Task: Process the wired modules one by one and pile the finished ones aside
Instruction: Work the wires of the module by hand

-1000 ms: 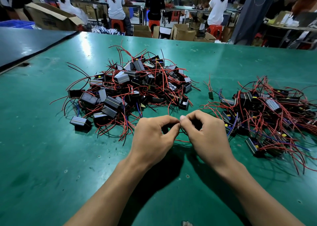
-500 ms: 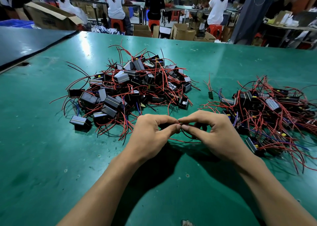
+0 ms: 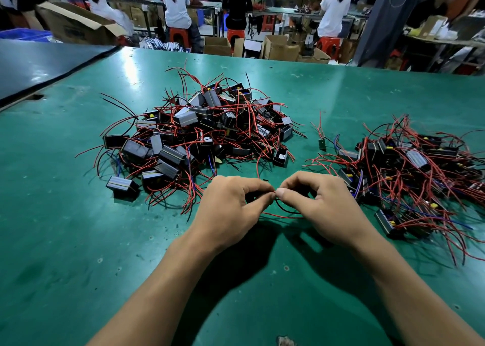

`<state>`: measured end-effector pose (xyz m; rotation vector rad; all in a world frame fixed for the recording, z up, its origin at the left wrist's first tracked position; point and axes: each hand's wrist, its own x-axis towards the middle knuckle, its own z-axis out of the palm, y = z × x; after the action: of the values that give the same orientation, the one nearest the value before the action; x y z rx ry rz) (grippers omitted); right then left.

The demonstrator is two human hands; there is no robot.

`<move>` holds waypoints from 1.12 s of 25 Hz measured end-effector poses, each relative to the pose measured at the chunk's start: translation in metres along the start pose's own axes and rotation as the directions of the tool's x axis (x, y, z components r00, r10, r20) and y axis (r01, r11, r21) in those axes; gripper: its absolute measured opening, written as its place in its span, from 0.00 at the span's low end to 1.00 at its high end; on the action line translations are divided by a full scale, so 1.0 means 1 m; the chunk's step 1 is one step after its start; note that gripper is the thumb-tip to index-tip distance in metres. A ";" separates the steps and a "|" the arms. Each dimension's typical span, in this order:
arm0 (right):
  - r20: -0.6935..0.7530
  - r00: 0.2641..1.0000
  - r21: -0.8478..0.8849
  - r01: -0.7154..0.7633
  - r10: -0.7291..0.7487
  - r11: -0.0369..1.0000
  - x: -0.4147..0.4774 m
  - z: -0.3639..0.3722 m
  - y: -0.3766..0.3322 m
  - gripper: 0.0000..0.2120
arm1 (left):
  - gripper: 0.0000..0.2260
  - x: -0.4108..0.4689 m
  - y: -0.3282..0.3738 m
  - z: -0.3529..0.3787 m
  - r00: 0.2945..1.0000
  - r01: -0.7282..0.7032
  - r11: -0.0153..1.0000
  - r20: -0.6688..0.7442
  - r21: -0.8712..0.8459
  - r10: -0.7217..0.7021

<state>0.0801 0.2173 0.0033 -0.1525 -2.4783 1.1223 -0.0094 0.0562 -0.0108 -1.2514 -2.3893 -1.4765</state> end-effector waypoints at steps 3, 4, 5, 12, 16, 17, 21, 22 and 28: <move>0.074 0.964 0.175 -0.265 0.256 0.948 0.003 0.005 0.001 0.10 | 0.08 0.000 -0.002 0.002 0.999 -0.045 0.997 -0.019 0.068 0.047; 0.102 0.949 0.220 -0.315 0.300 0.923 0.003 0.004 0.001 0.09 | 0.08 0.000 -0.003 0.003 0.998 -0.053 0.995 -0.023 0.082 0.055; 0.114 0.946 0.235 -0.322 0.303 0.917 0.003 0.004 0.003 0.09 | 0.08 -0.001 -0.003 0.003 0.998 -0.055 0.995 -0.029 0.087 0.058; -0.044 0.932 -0.228 0.342 -0.360 0.912 0.000 -0.006 0.013 0.08 | 0.03 0.002 -0.006 0.001 0.998 0.061 0.995 0.005 -0.076 -0.061; -0.035 0.881 -0.342 0.433 -0.471 0.834 0.000 -0.004 0.019 0.04 | 0.03 0.003 -0.005 -0.001 0.995 0.095 0.986 0.050 -0.139 -0.089; -0.037 0.877 -0.359 0.436 -0.479 0.825 0.000 -0.004 0.019 0.05 | 0.03 0.003 -0.005 -0.001 0.994 0.099 0.984 0.053 -0.146 -0.092; -0.031 0.885 -0.419 0.410 -0.464 0.810 0.000 -0.005 0.014 0.05 | 0.02 0.003 -0.005 0.000 0.996 0.076 0.987 0.046 -0.143 -0.070; -0.036 0.903 -0.419 0.376 -0.429 0.826 -0.002 -0.004 0.011 0.05 | 0.03 0.003 -0.005 0.000 0.999 0.039 0.993 0.029 -0.115 -0.036; -0.095 0.991 0.032 -0.093 0.095 0.995 0.000 0.012 0.000 0.08 | 0.06 0.001 -0.009 0.005 0.990 -0.091 0.991 -0.096 0.097 0.100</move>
<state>0.0749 0.2093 -0.0037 -0.3110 -2.3905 1.1589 -0.0139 0.0590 -0.0193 -1.2221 -2.2719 -1.3524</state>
